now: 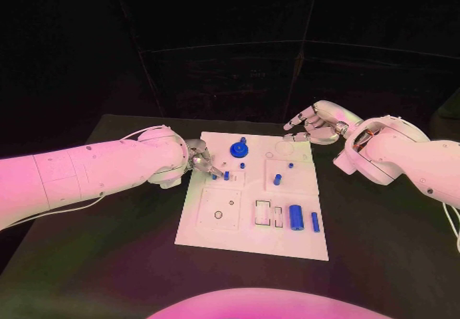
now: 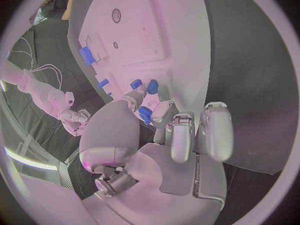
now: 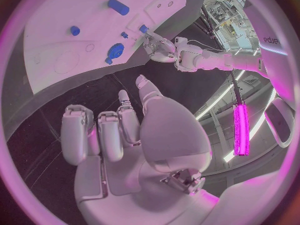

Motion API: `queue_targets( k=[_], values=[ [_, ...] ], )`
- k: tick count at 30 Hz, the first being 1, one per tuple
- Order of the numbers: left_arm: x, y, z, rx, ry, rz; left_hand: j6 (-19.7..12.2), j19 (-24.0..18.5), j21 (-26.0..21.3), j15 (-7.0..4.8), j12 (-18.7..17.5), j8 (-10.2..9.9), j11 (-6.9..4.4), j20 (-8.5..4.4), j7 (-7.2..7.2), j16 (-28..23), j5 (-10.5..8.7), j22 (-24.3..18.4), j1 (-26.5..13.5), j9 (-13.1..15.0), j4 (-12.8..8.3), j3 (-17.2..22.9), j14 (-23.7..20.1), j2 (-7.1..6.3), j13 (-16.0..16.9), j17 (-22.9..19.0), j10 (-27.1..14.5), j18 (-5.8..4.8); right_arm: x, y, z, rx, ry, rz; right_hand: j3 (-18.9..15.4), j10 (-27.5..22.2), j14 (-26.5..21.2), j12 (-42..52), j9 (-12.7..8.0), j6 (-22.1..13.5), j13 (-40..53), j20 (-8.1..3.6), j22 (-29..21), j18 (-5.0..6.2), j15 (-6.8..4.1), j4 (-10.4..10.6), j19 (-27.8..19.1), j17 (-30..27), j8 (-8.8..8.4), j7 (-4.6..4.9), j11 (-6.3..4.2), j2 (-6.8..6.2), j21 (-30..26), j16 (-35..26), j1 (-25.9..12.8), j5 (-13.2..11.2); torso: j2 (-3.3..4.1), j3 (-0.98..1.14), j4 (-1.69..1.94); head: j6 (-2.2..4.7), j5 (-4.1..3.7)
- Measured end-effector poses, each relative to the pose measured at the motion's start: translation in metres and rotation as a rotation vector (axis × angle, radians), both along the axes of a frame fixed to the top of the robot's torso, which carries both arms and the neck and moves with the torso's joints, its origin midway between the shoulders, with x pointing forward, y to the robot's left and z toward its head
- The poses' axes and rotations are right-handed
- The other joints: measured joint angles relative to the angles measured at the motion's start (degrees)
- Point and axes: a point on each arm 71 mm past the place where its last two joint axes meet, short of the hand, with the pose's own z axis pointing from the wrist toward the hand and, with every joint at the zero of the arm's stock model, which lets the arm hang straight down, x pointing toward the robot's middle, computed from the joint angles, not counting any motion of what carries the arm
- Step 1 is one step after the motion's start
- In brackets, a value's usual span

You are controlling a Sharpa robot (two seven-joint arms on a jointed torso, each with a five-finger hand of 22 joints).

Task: Assemble the parts on the task board

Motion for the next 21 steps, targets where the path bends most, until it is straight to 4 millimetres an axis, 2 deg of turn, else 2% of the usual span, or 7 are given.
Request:
queue_targets(
  k=[7,13,14,16,18,20,21],
  values=[
    [-0.002,0.005,0.004,-0.044,-0.018,0.011,-1.4,0.0,-0.8,0.00,-1.0,0.0,0.39,0.00,0.48,0.0,0.00,0.0,0.0,0.0,0.6,-2.6,0.0,0.00,-1.1,0.0,-0.7,0.00,0.000,-0.001,0.000,0.000,-0.001,-0.002,-0.2,0.0,0.0,0.0,0.0,0.0,0.0,0.00,0.0,0.00,0.00,-0.2,0.0,0.0,0.00,0.00,0.00,0.00,0.0,0.0,0.0,0.0,-0.02,0.01,0.04,0.16,0.14],
    [-0.001,0.011,0.010,-0.091,-0.041,0.035,-3.6,0.0,-2.6,0.00,-2.9,-0.9,1.00,0.00,1.30,0.0,0.00,-0.4,1.7,-0.5,0.7,-4.5,0.0,0.83,-3.5,0.0,-2.5,0.02,0.001,-0.002,0.000,0.000,-0.001,-0.003,-0.2,0.0,0.0,0.0,0.0,0.0,0.0,0.00,0.0,0.00,0.00,-0.2,0.0,0.0,0.00,0.00,0.00,0.00,0.0,0.0,0.0,0.0,-0.03,0.03,0.06,0.27,-0.04],
    [-0.001,0.012,0.011,-0.100,-0.046,0.037,-4.2,-0.2,-3.5,0.00,-4.2,-1.2,1.09,-0.01,1.45,0.0,0.00,-1.4,2.3,-0.6,0.7,-4.6,0.0,0.94,-5.2,0.0,-3.7,0.69,0.001,-0.002,0.000,-0.001,-0.001,-0.004,-0.2,0.0,0.0,0.0,0.0,0.0,0.0,0.00,0.0,0.00,0.00,-0.2,0.0,0.0,0.00,0.00,0.00,0.00,0.0,0.0,0.0,0.0,-0.04,0.04,0.06,0.29,-0.05],
    [0.000,0.012,0.013,-0.121,-0.063,0.037,-6.3,-3.5,-9.6,0.90,-10.8,-2.3,1.92,0.42,2.34,-0.7,0.00,-8.2,4.2,-1.2,0.5,-4.8,0.0,1.65,-13.1,0.0,-8.9,2.68,0.001,-0.002,0.000,-0.001,-0.001,-0.006,-0.2,0.0,0.0,0.0,0.0,0.0,0.0,0.00,0.0,0.00,0.00,-0.2,0.0,0.0,0.00,0.00,0.00,0.00,0.0,0.0,0.0,0.0,-0.04,0.04,0.03,0.32,-0.10],
    [0.002,0.010,0.015,-0.150,-0.088,0.028,-8.0,-7.1,-16.2,1.75,-15.7,-3.0,2.80,1.00,3.29,-3.2,0.00,-15.0,6.0,-1.7,-0.1,-4.2,-0.1,2.16,-18.7,0.0,-13.4,4.10,0.001,-0.003,0.000,-0.001,-0.001,-0.007,-0.2,0.0,0.0,0.0,0.0,0.0,0.0,0.00,0.0,0.00,0.00,-0.2,0.0,0.0,0.00,0.00,0.00,0.00,0.0,0.0,0.0,0.0,-0.03,0.05,0.00,0.40,-0.18],
    [0.004,0.006,0.018,-0.188,-0.121,0.005,-10.9,-14.0,-28.3,3.27,-19.5,-4.7,4.34,2.10,4.94,-9.9,0.23,-26.9,9.8,-3.0,-1.7,-2.5,-1.1,2.60,-21.7,-1.2,-18.7,6.27,0.001,-0.003,0.000,-0.001,-0.002,-0.009,-0.2,0.0,0.0,-0.2,0.0,0.0,0.0,0.00,0.0,0.00,0.00,-0.2,0.0,0.0,0.00,0.00,0.00,0.00,0.0,0.0,0.0,0.0,-0.02,0.08,-0.04,0.47,-0.25],
    [0.006,0.003,0.019,-0.207,-0.136,-0.011,-12.0,-16.6,-32.3,3.89,-21.1,-5.5,5.08,2.60,5.79,-13.9,0.32,-30.3,11.3,-3.7,-2.4,-1.7,-3.5,2.61,-22.7,-4.7,-21.0,6.64,0.001,-0.003,0.000,-0.001,-0.002,-0.010,-0.2,0.0,0.0,-0.3,0.0,0.0,0.0,0.00,0.0,0.00,0.00,-0.2,0.0,0.0,0.00,0.00,0.00,0.00,0.0,0.0,0.0,0.0,-0.01,0.08,-0.07,0.52,-0.27]
  ],
)
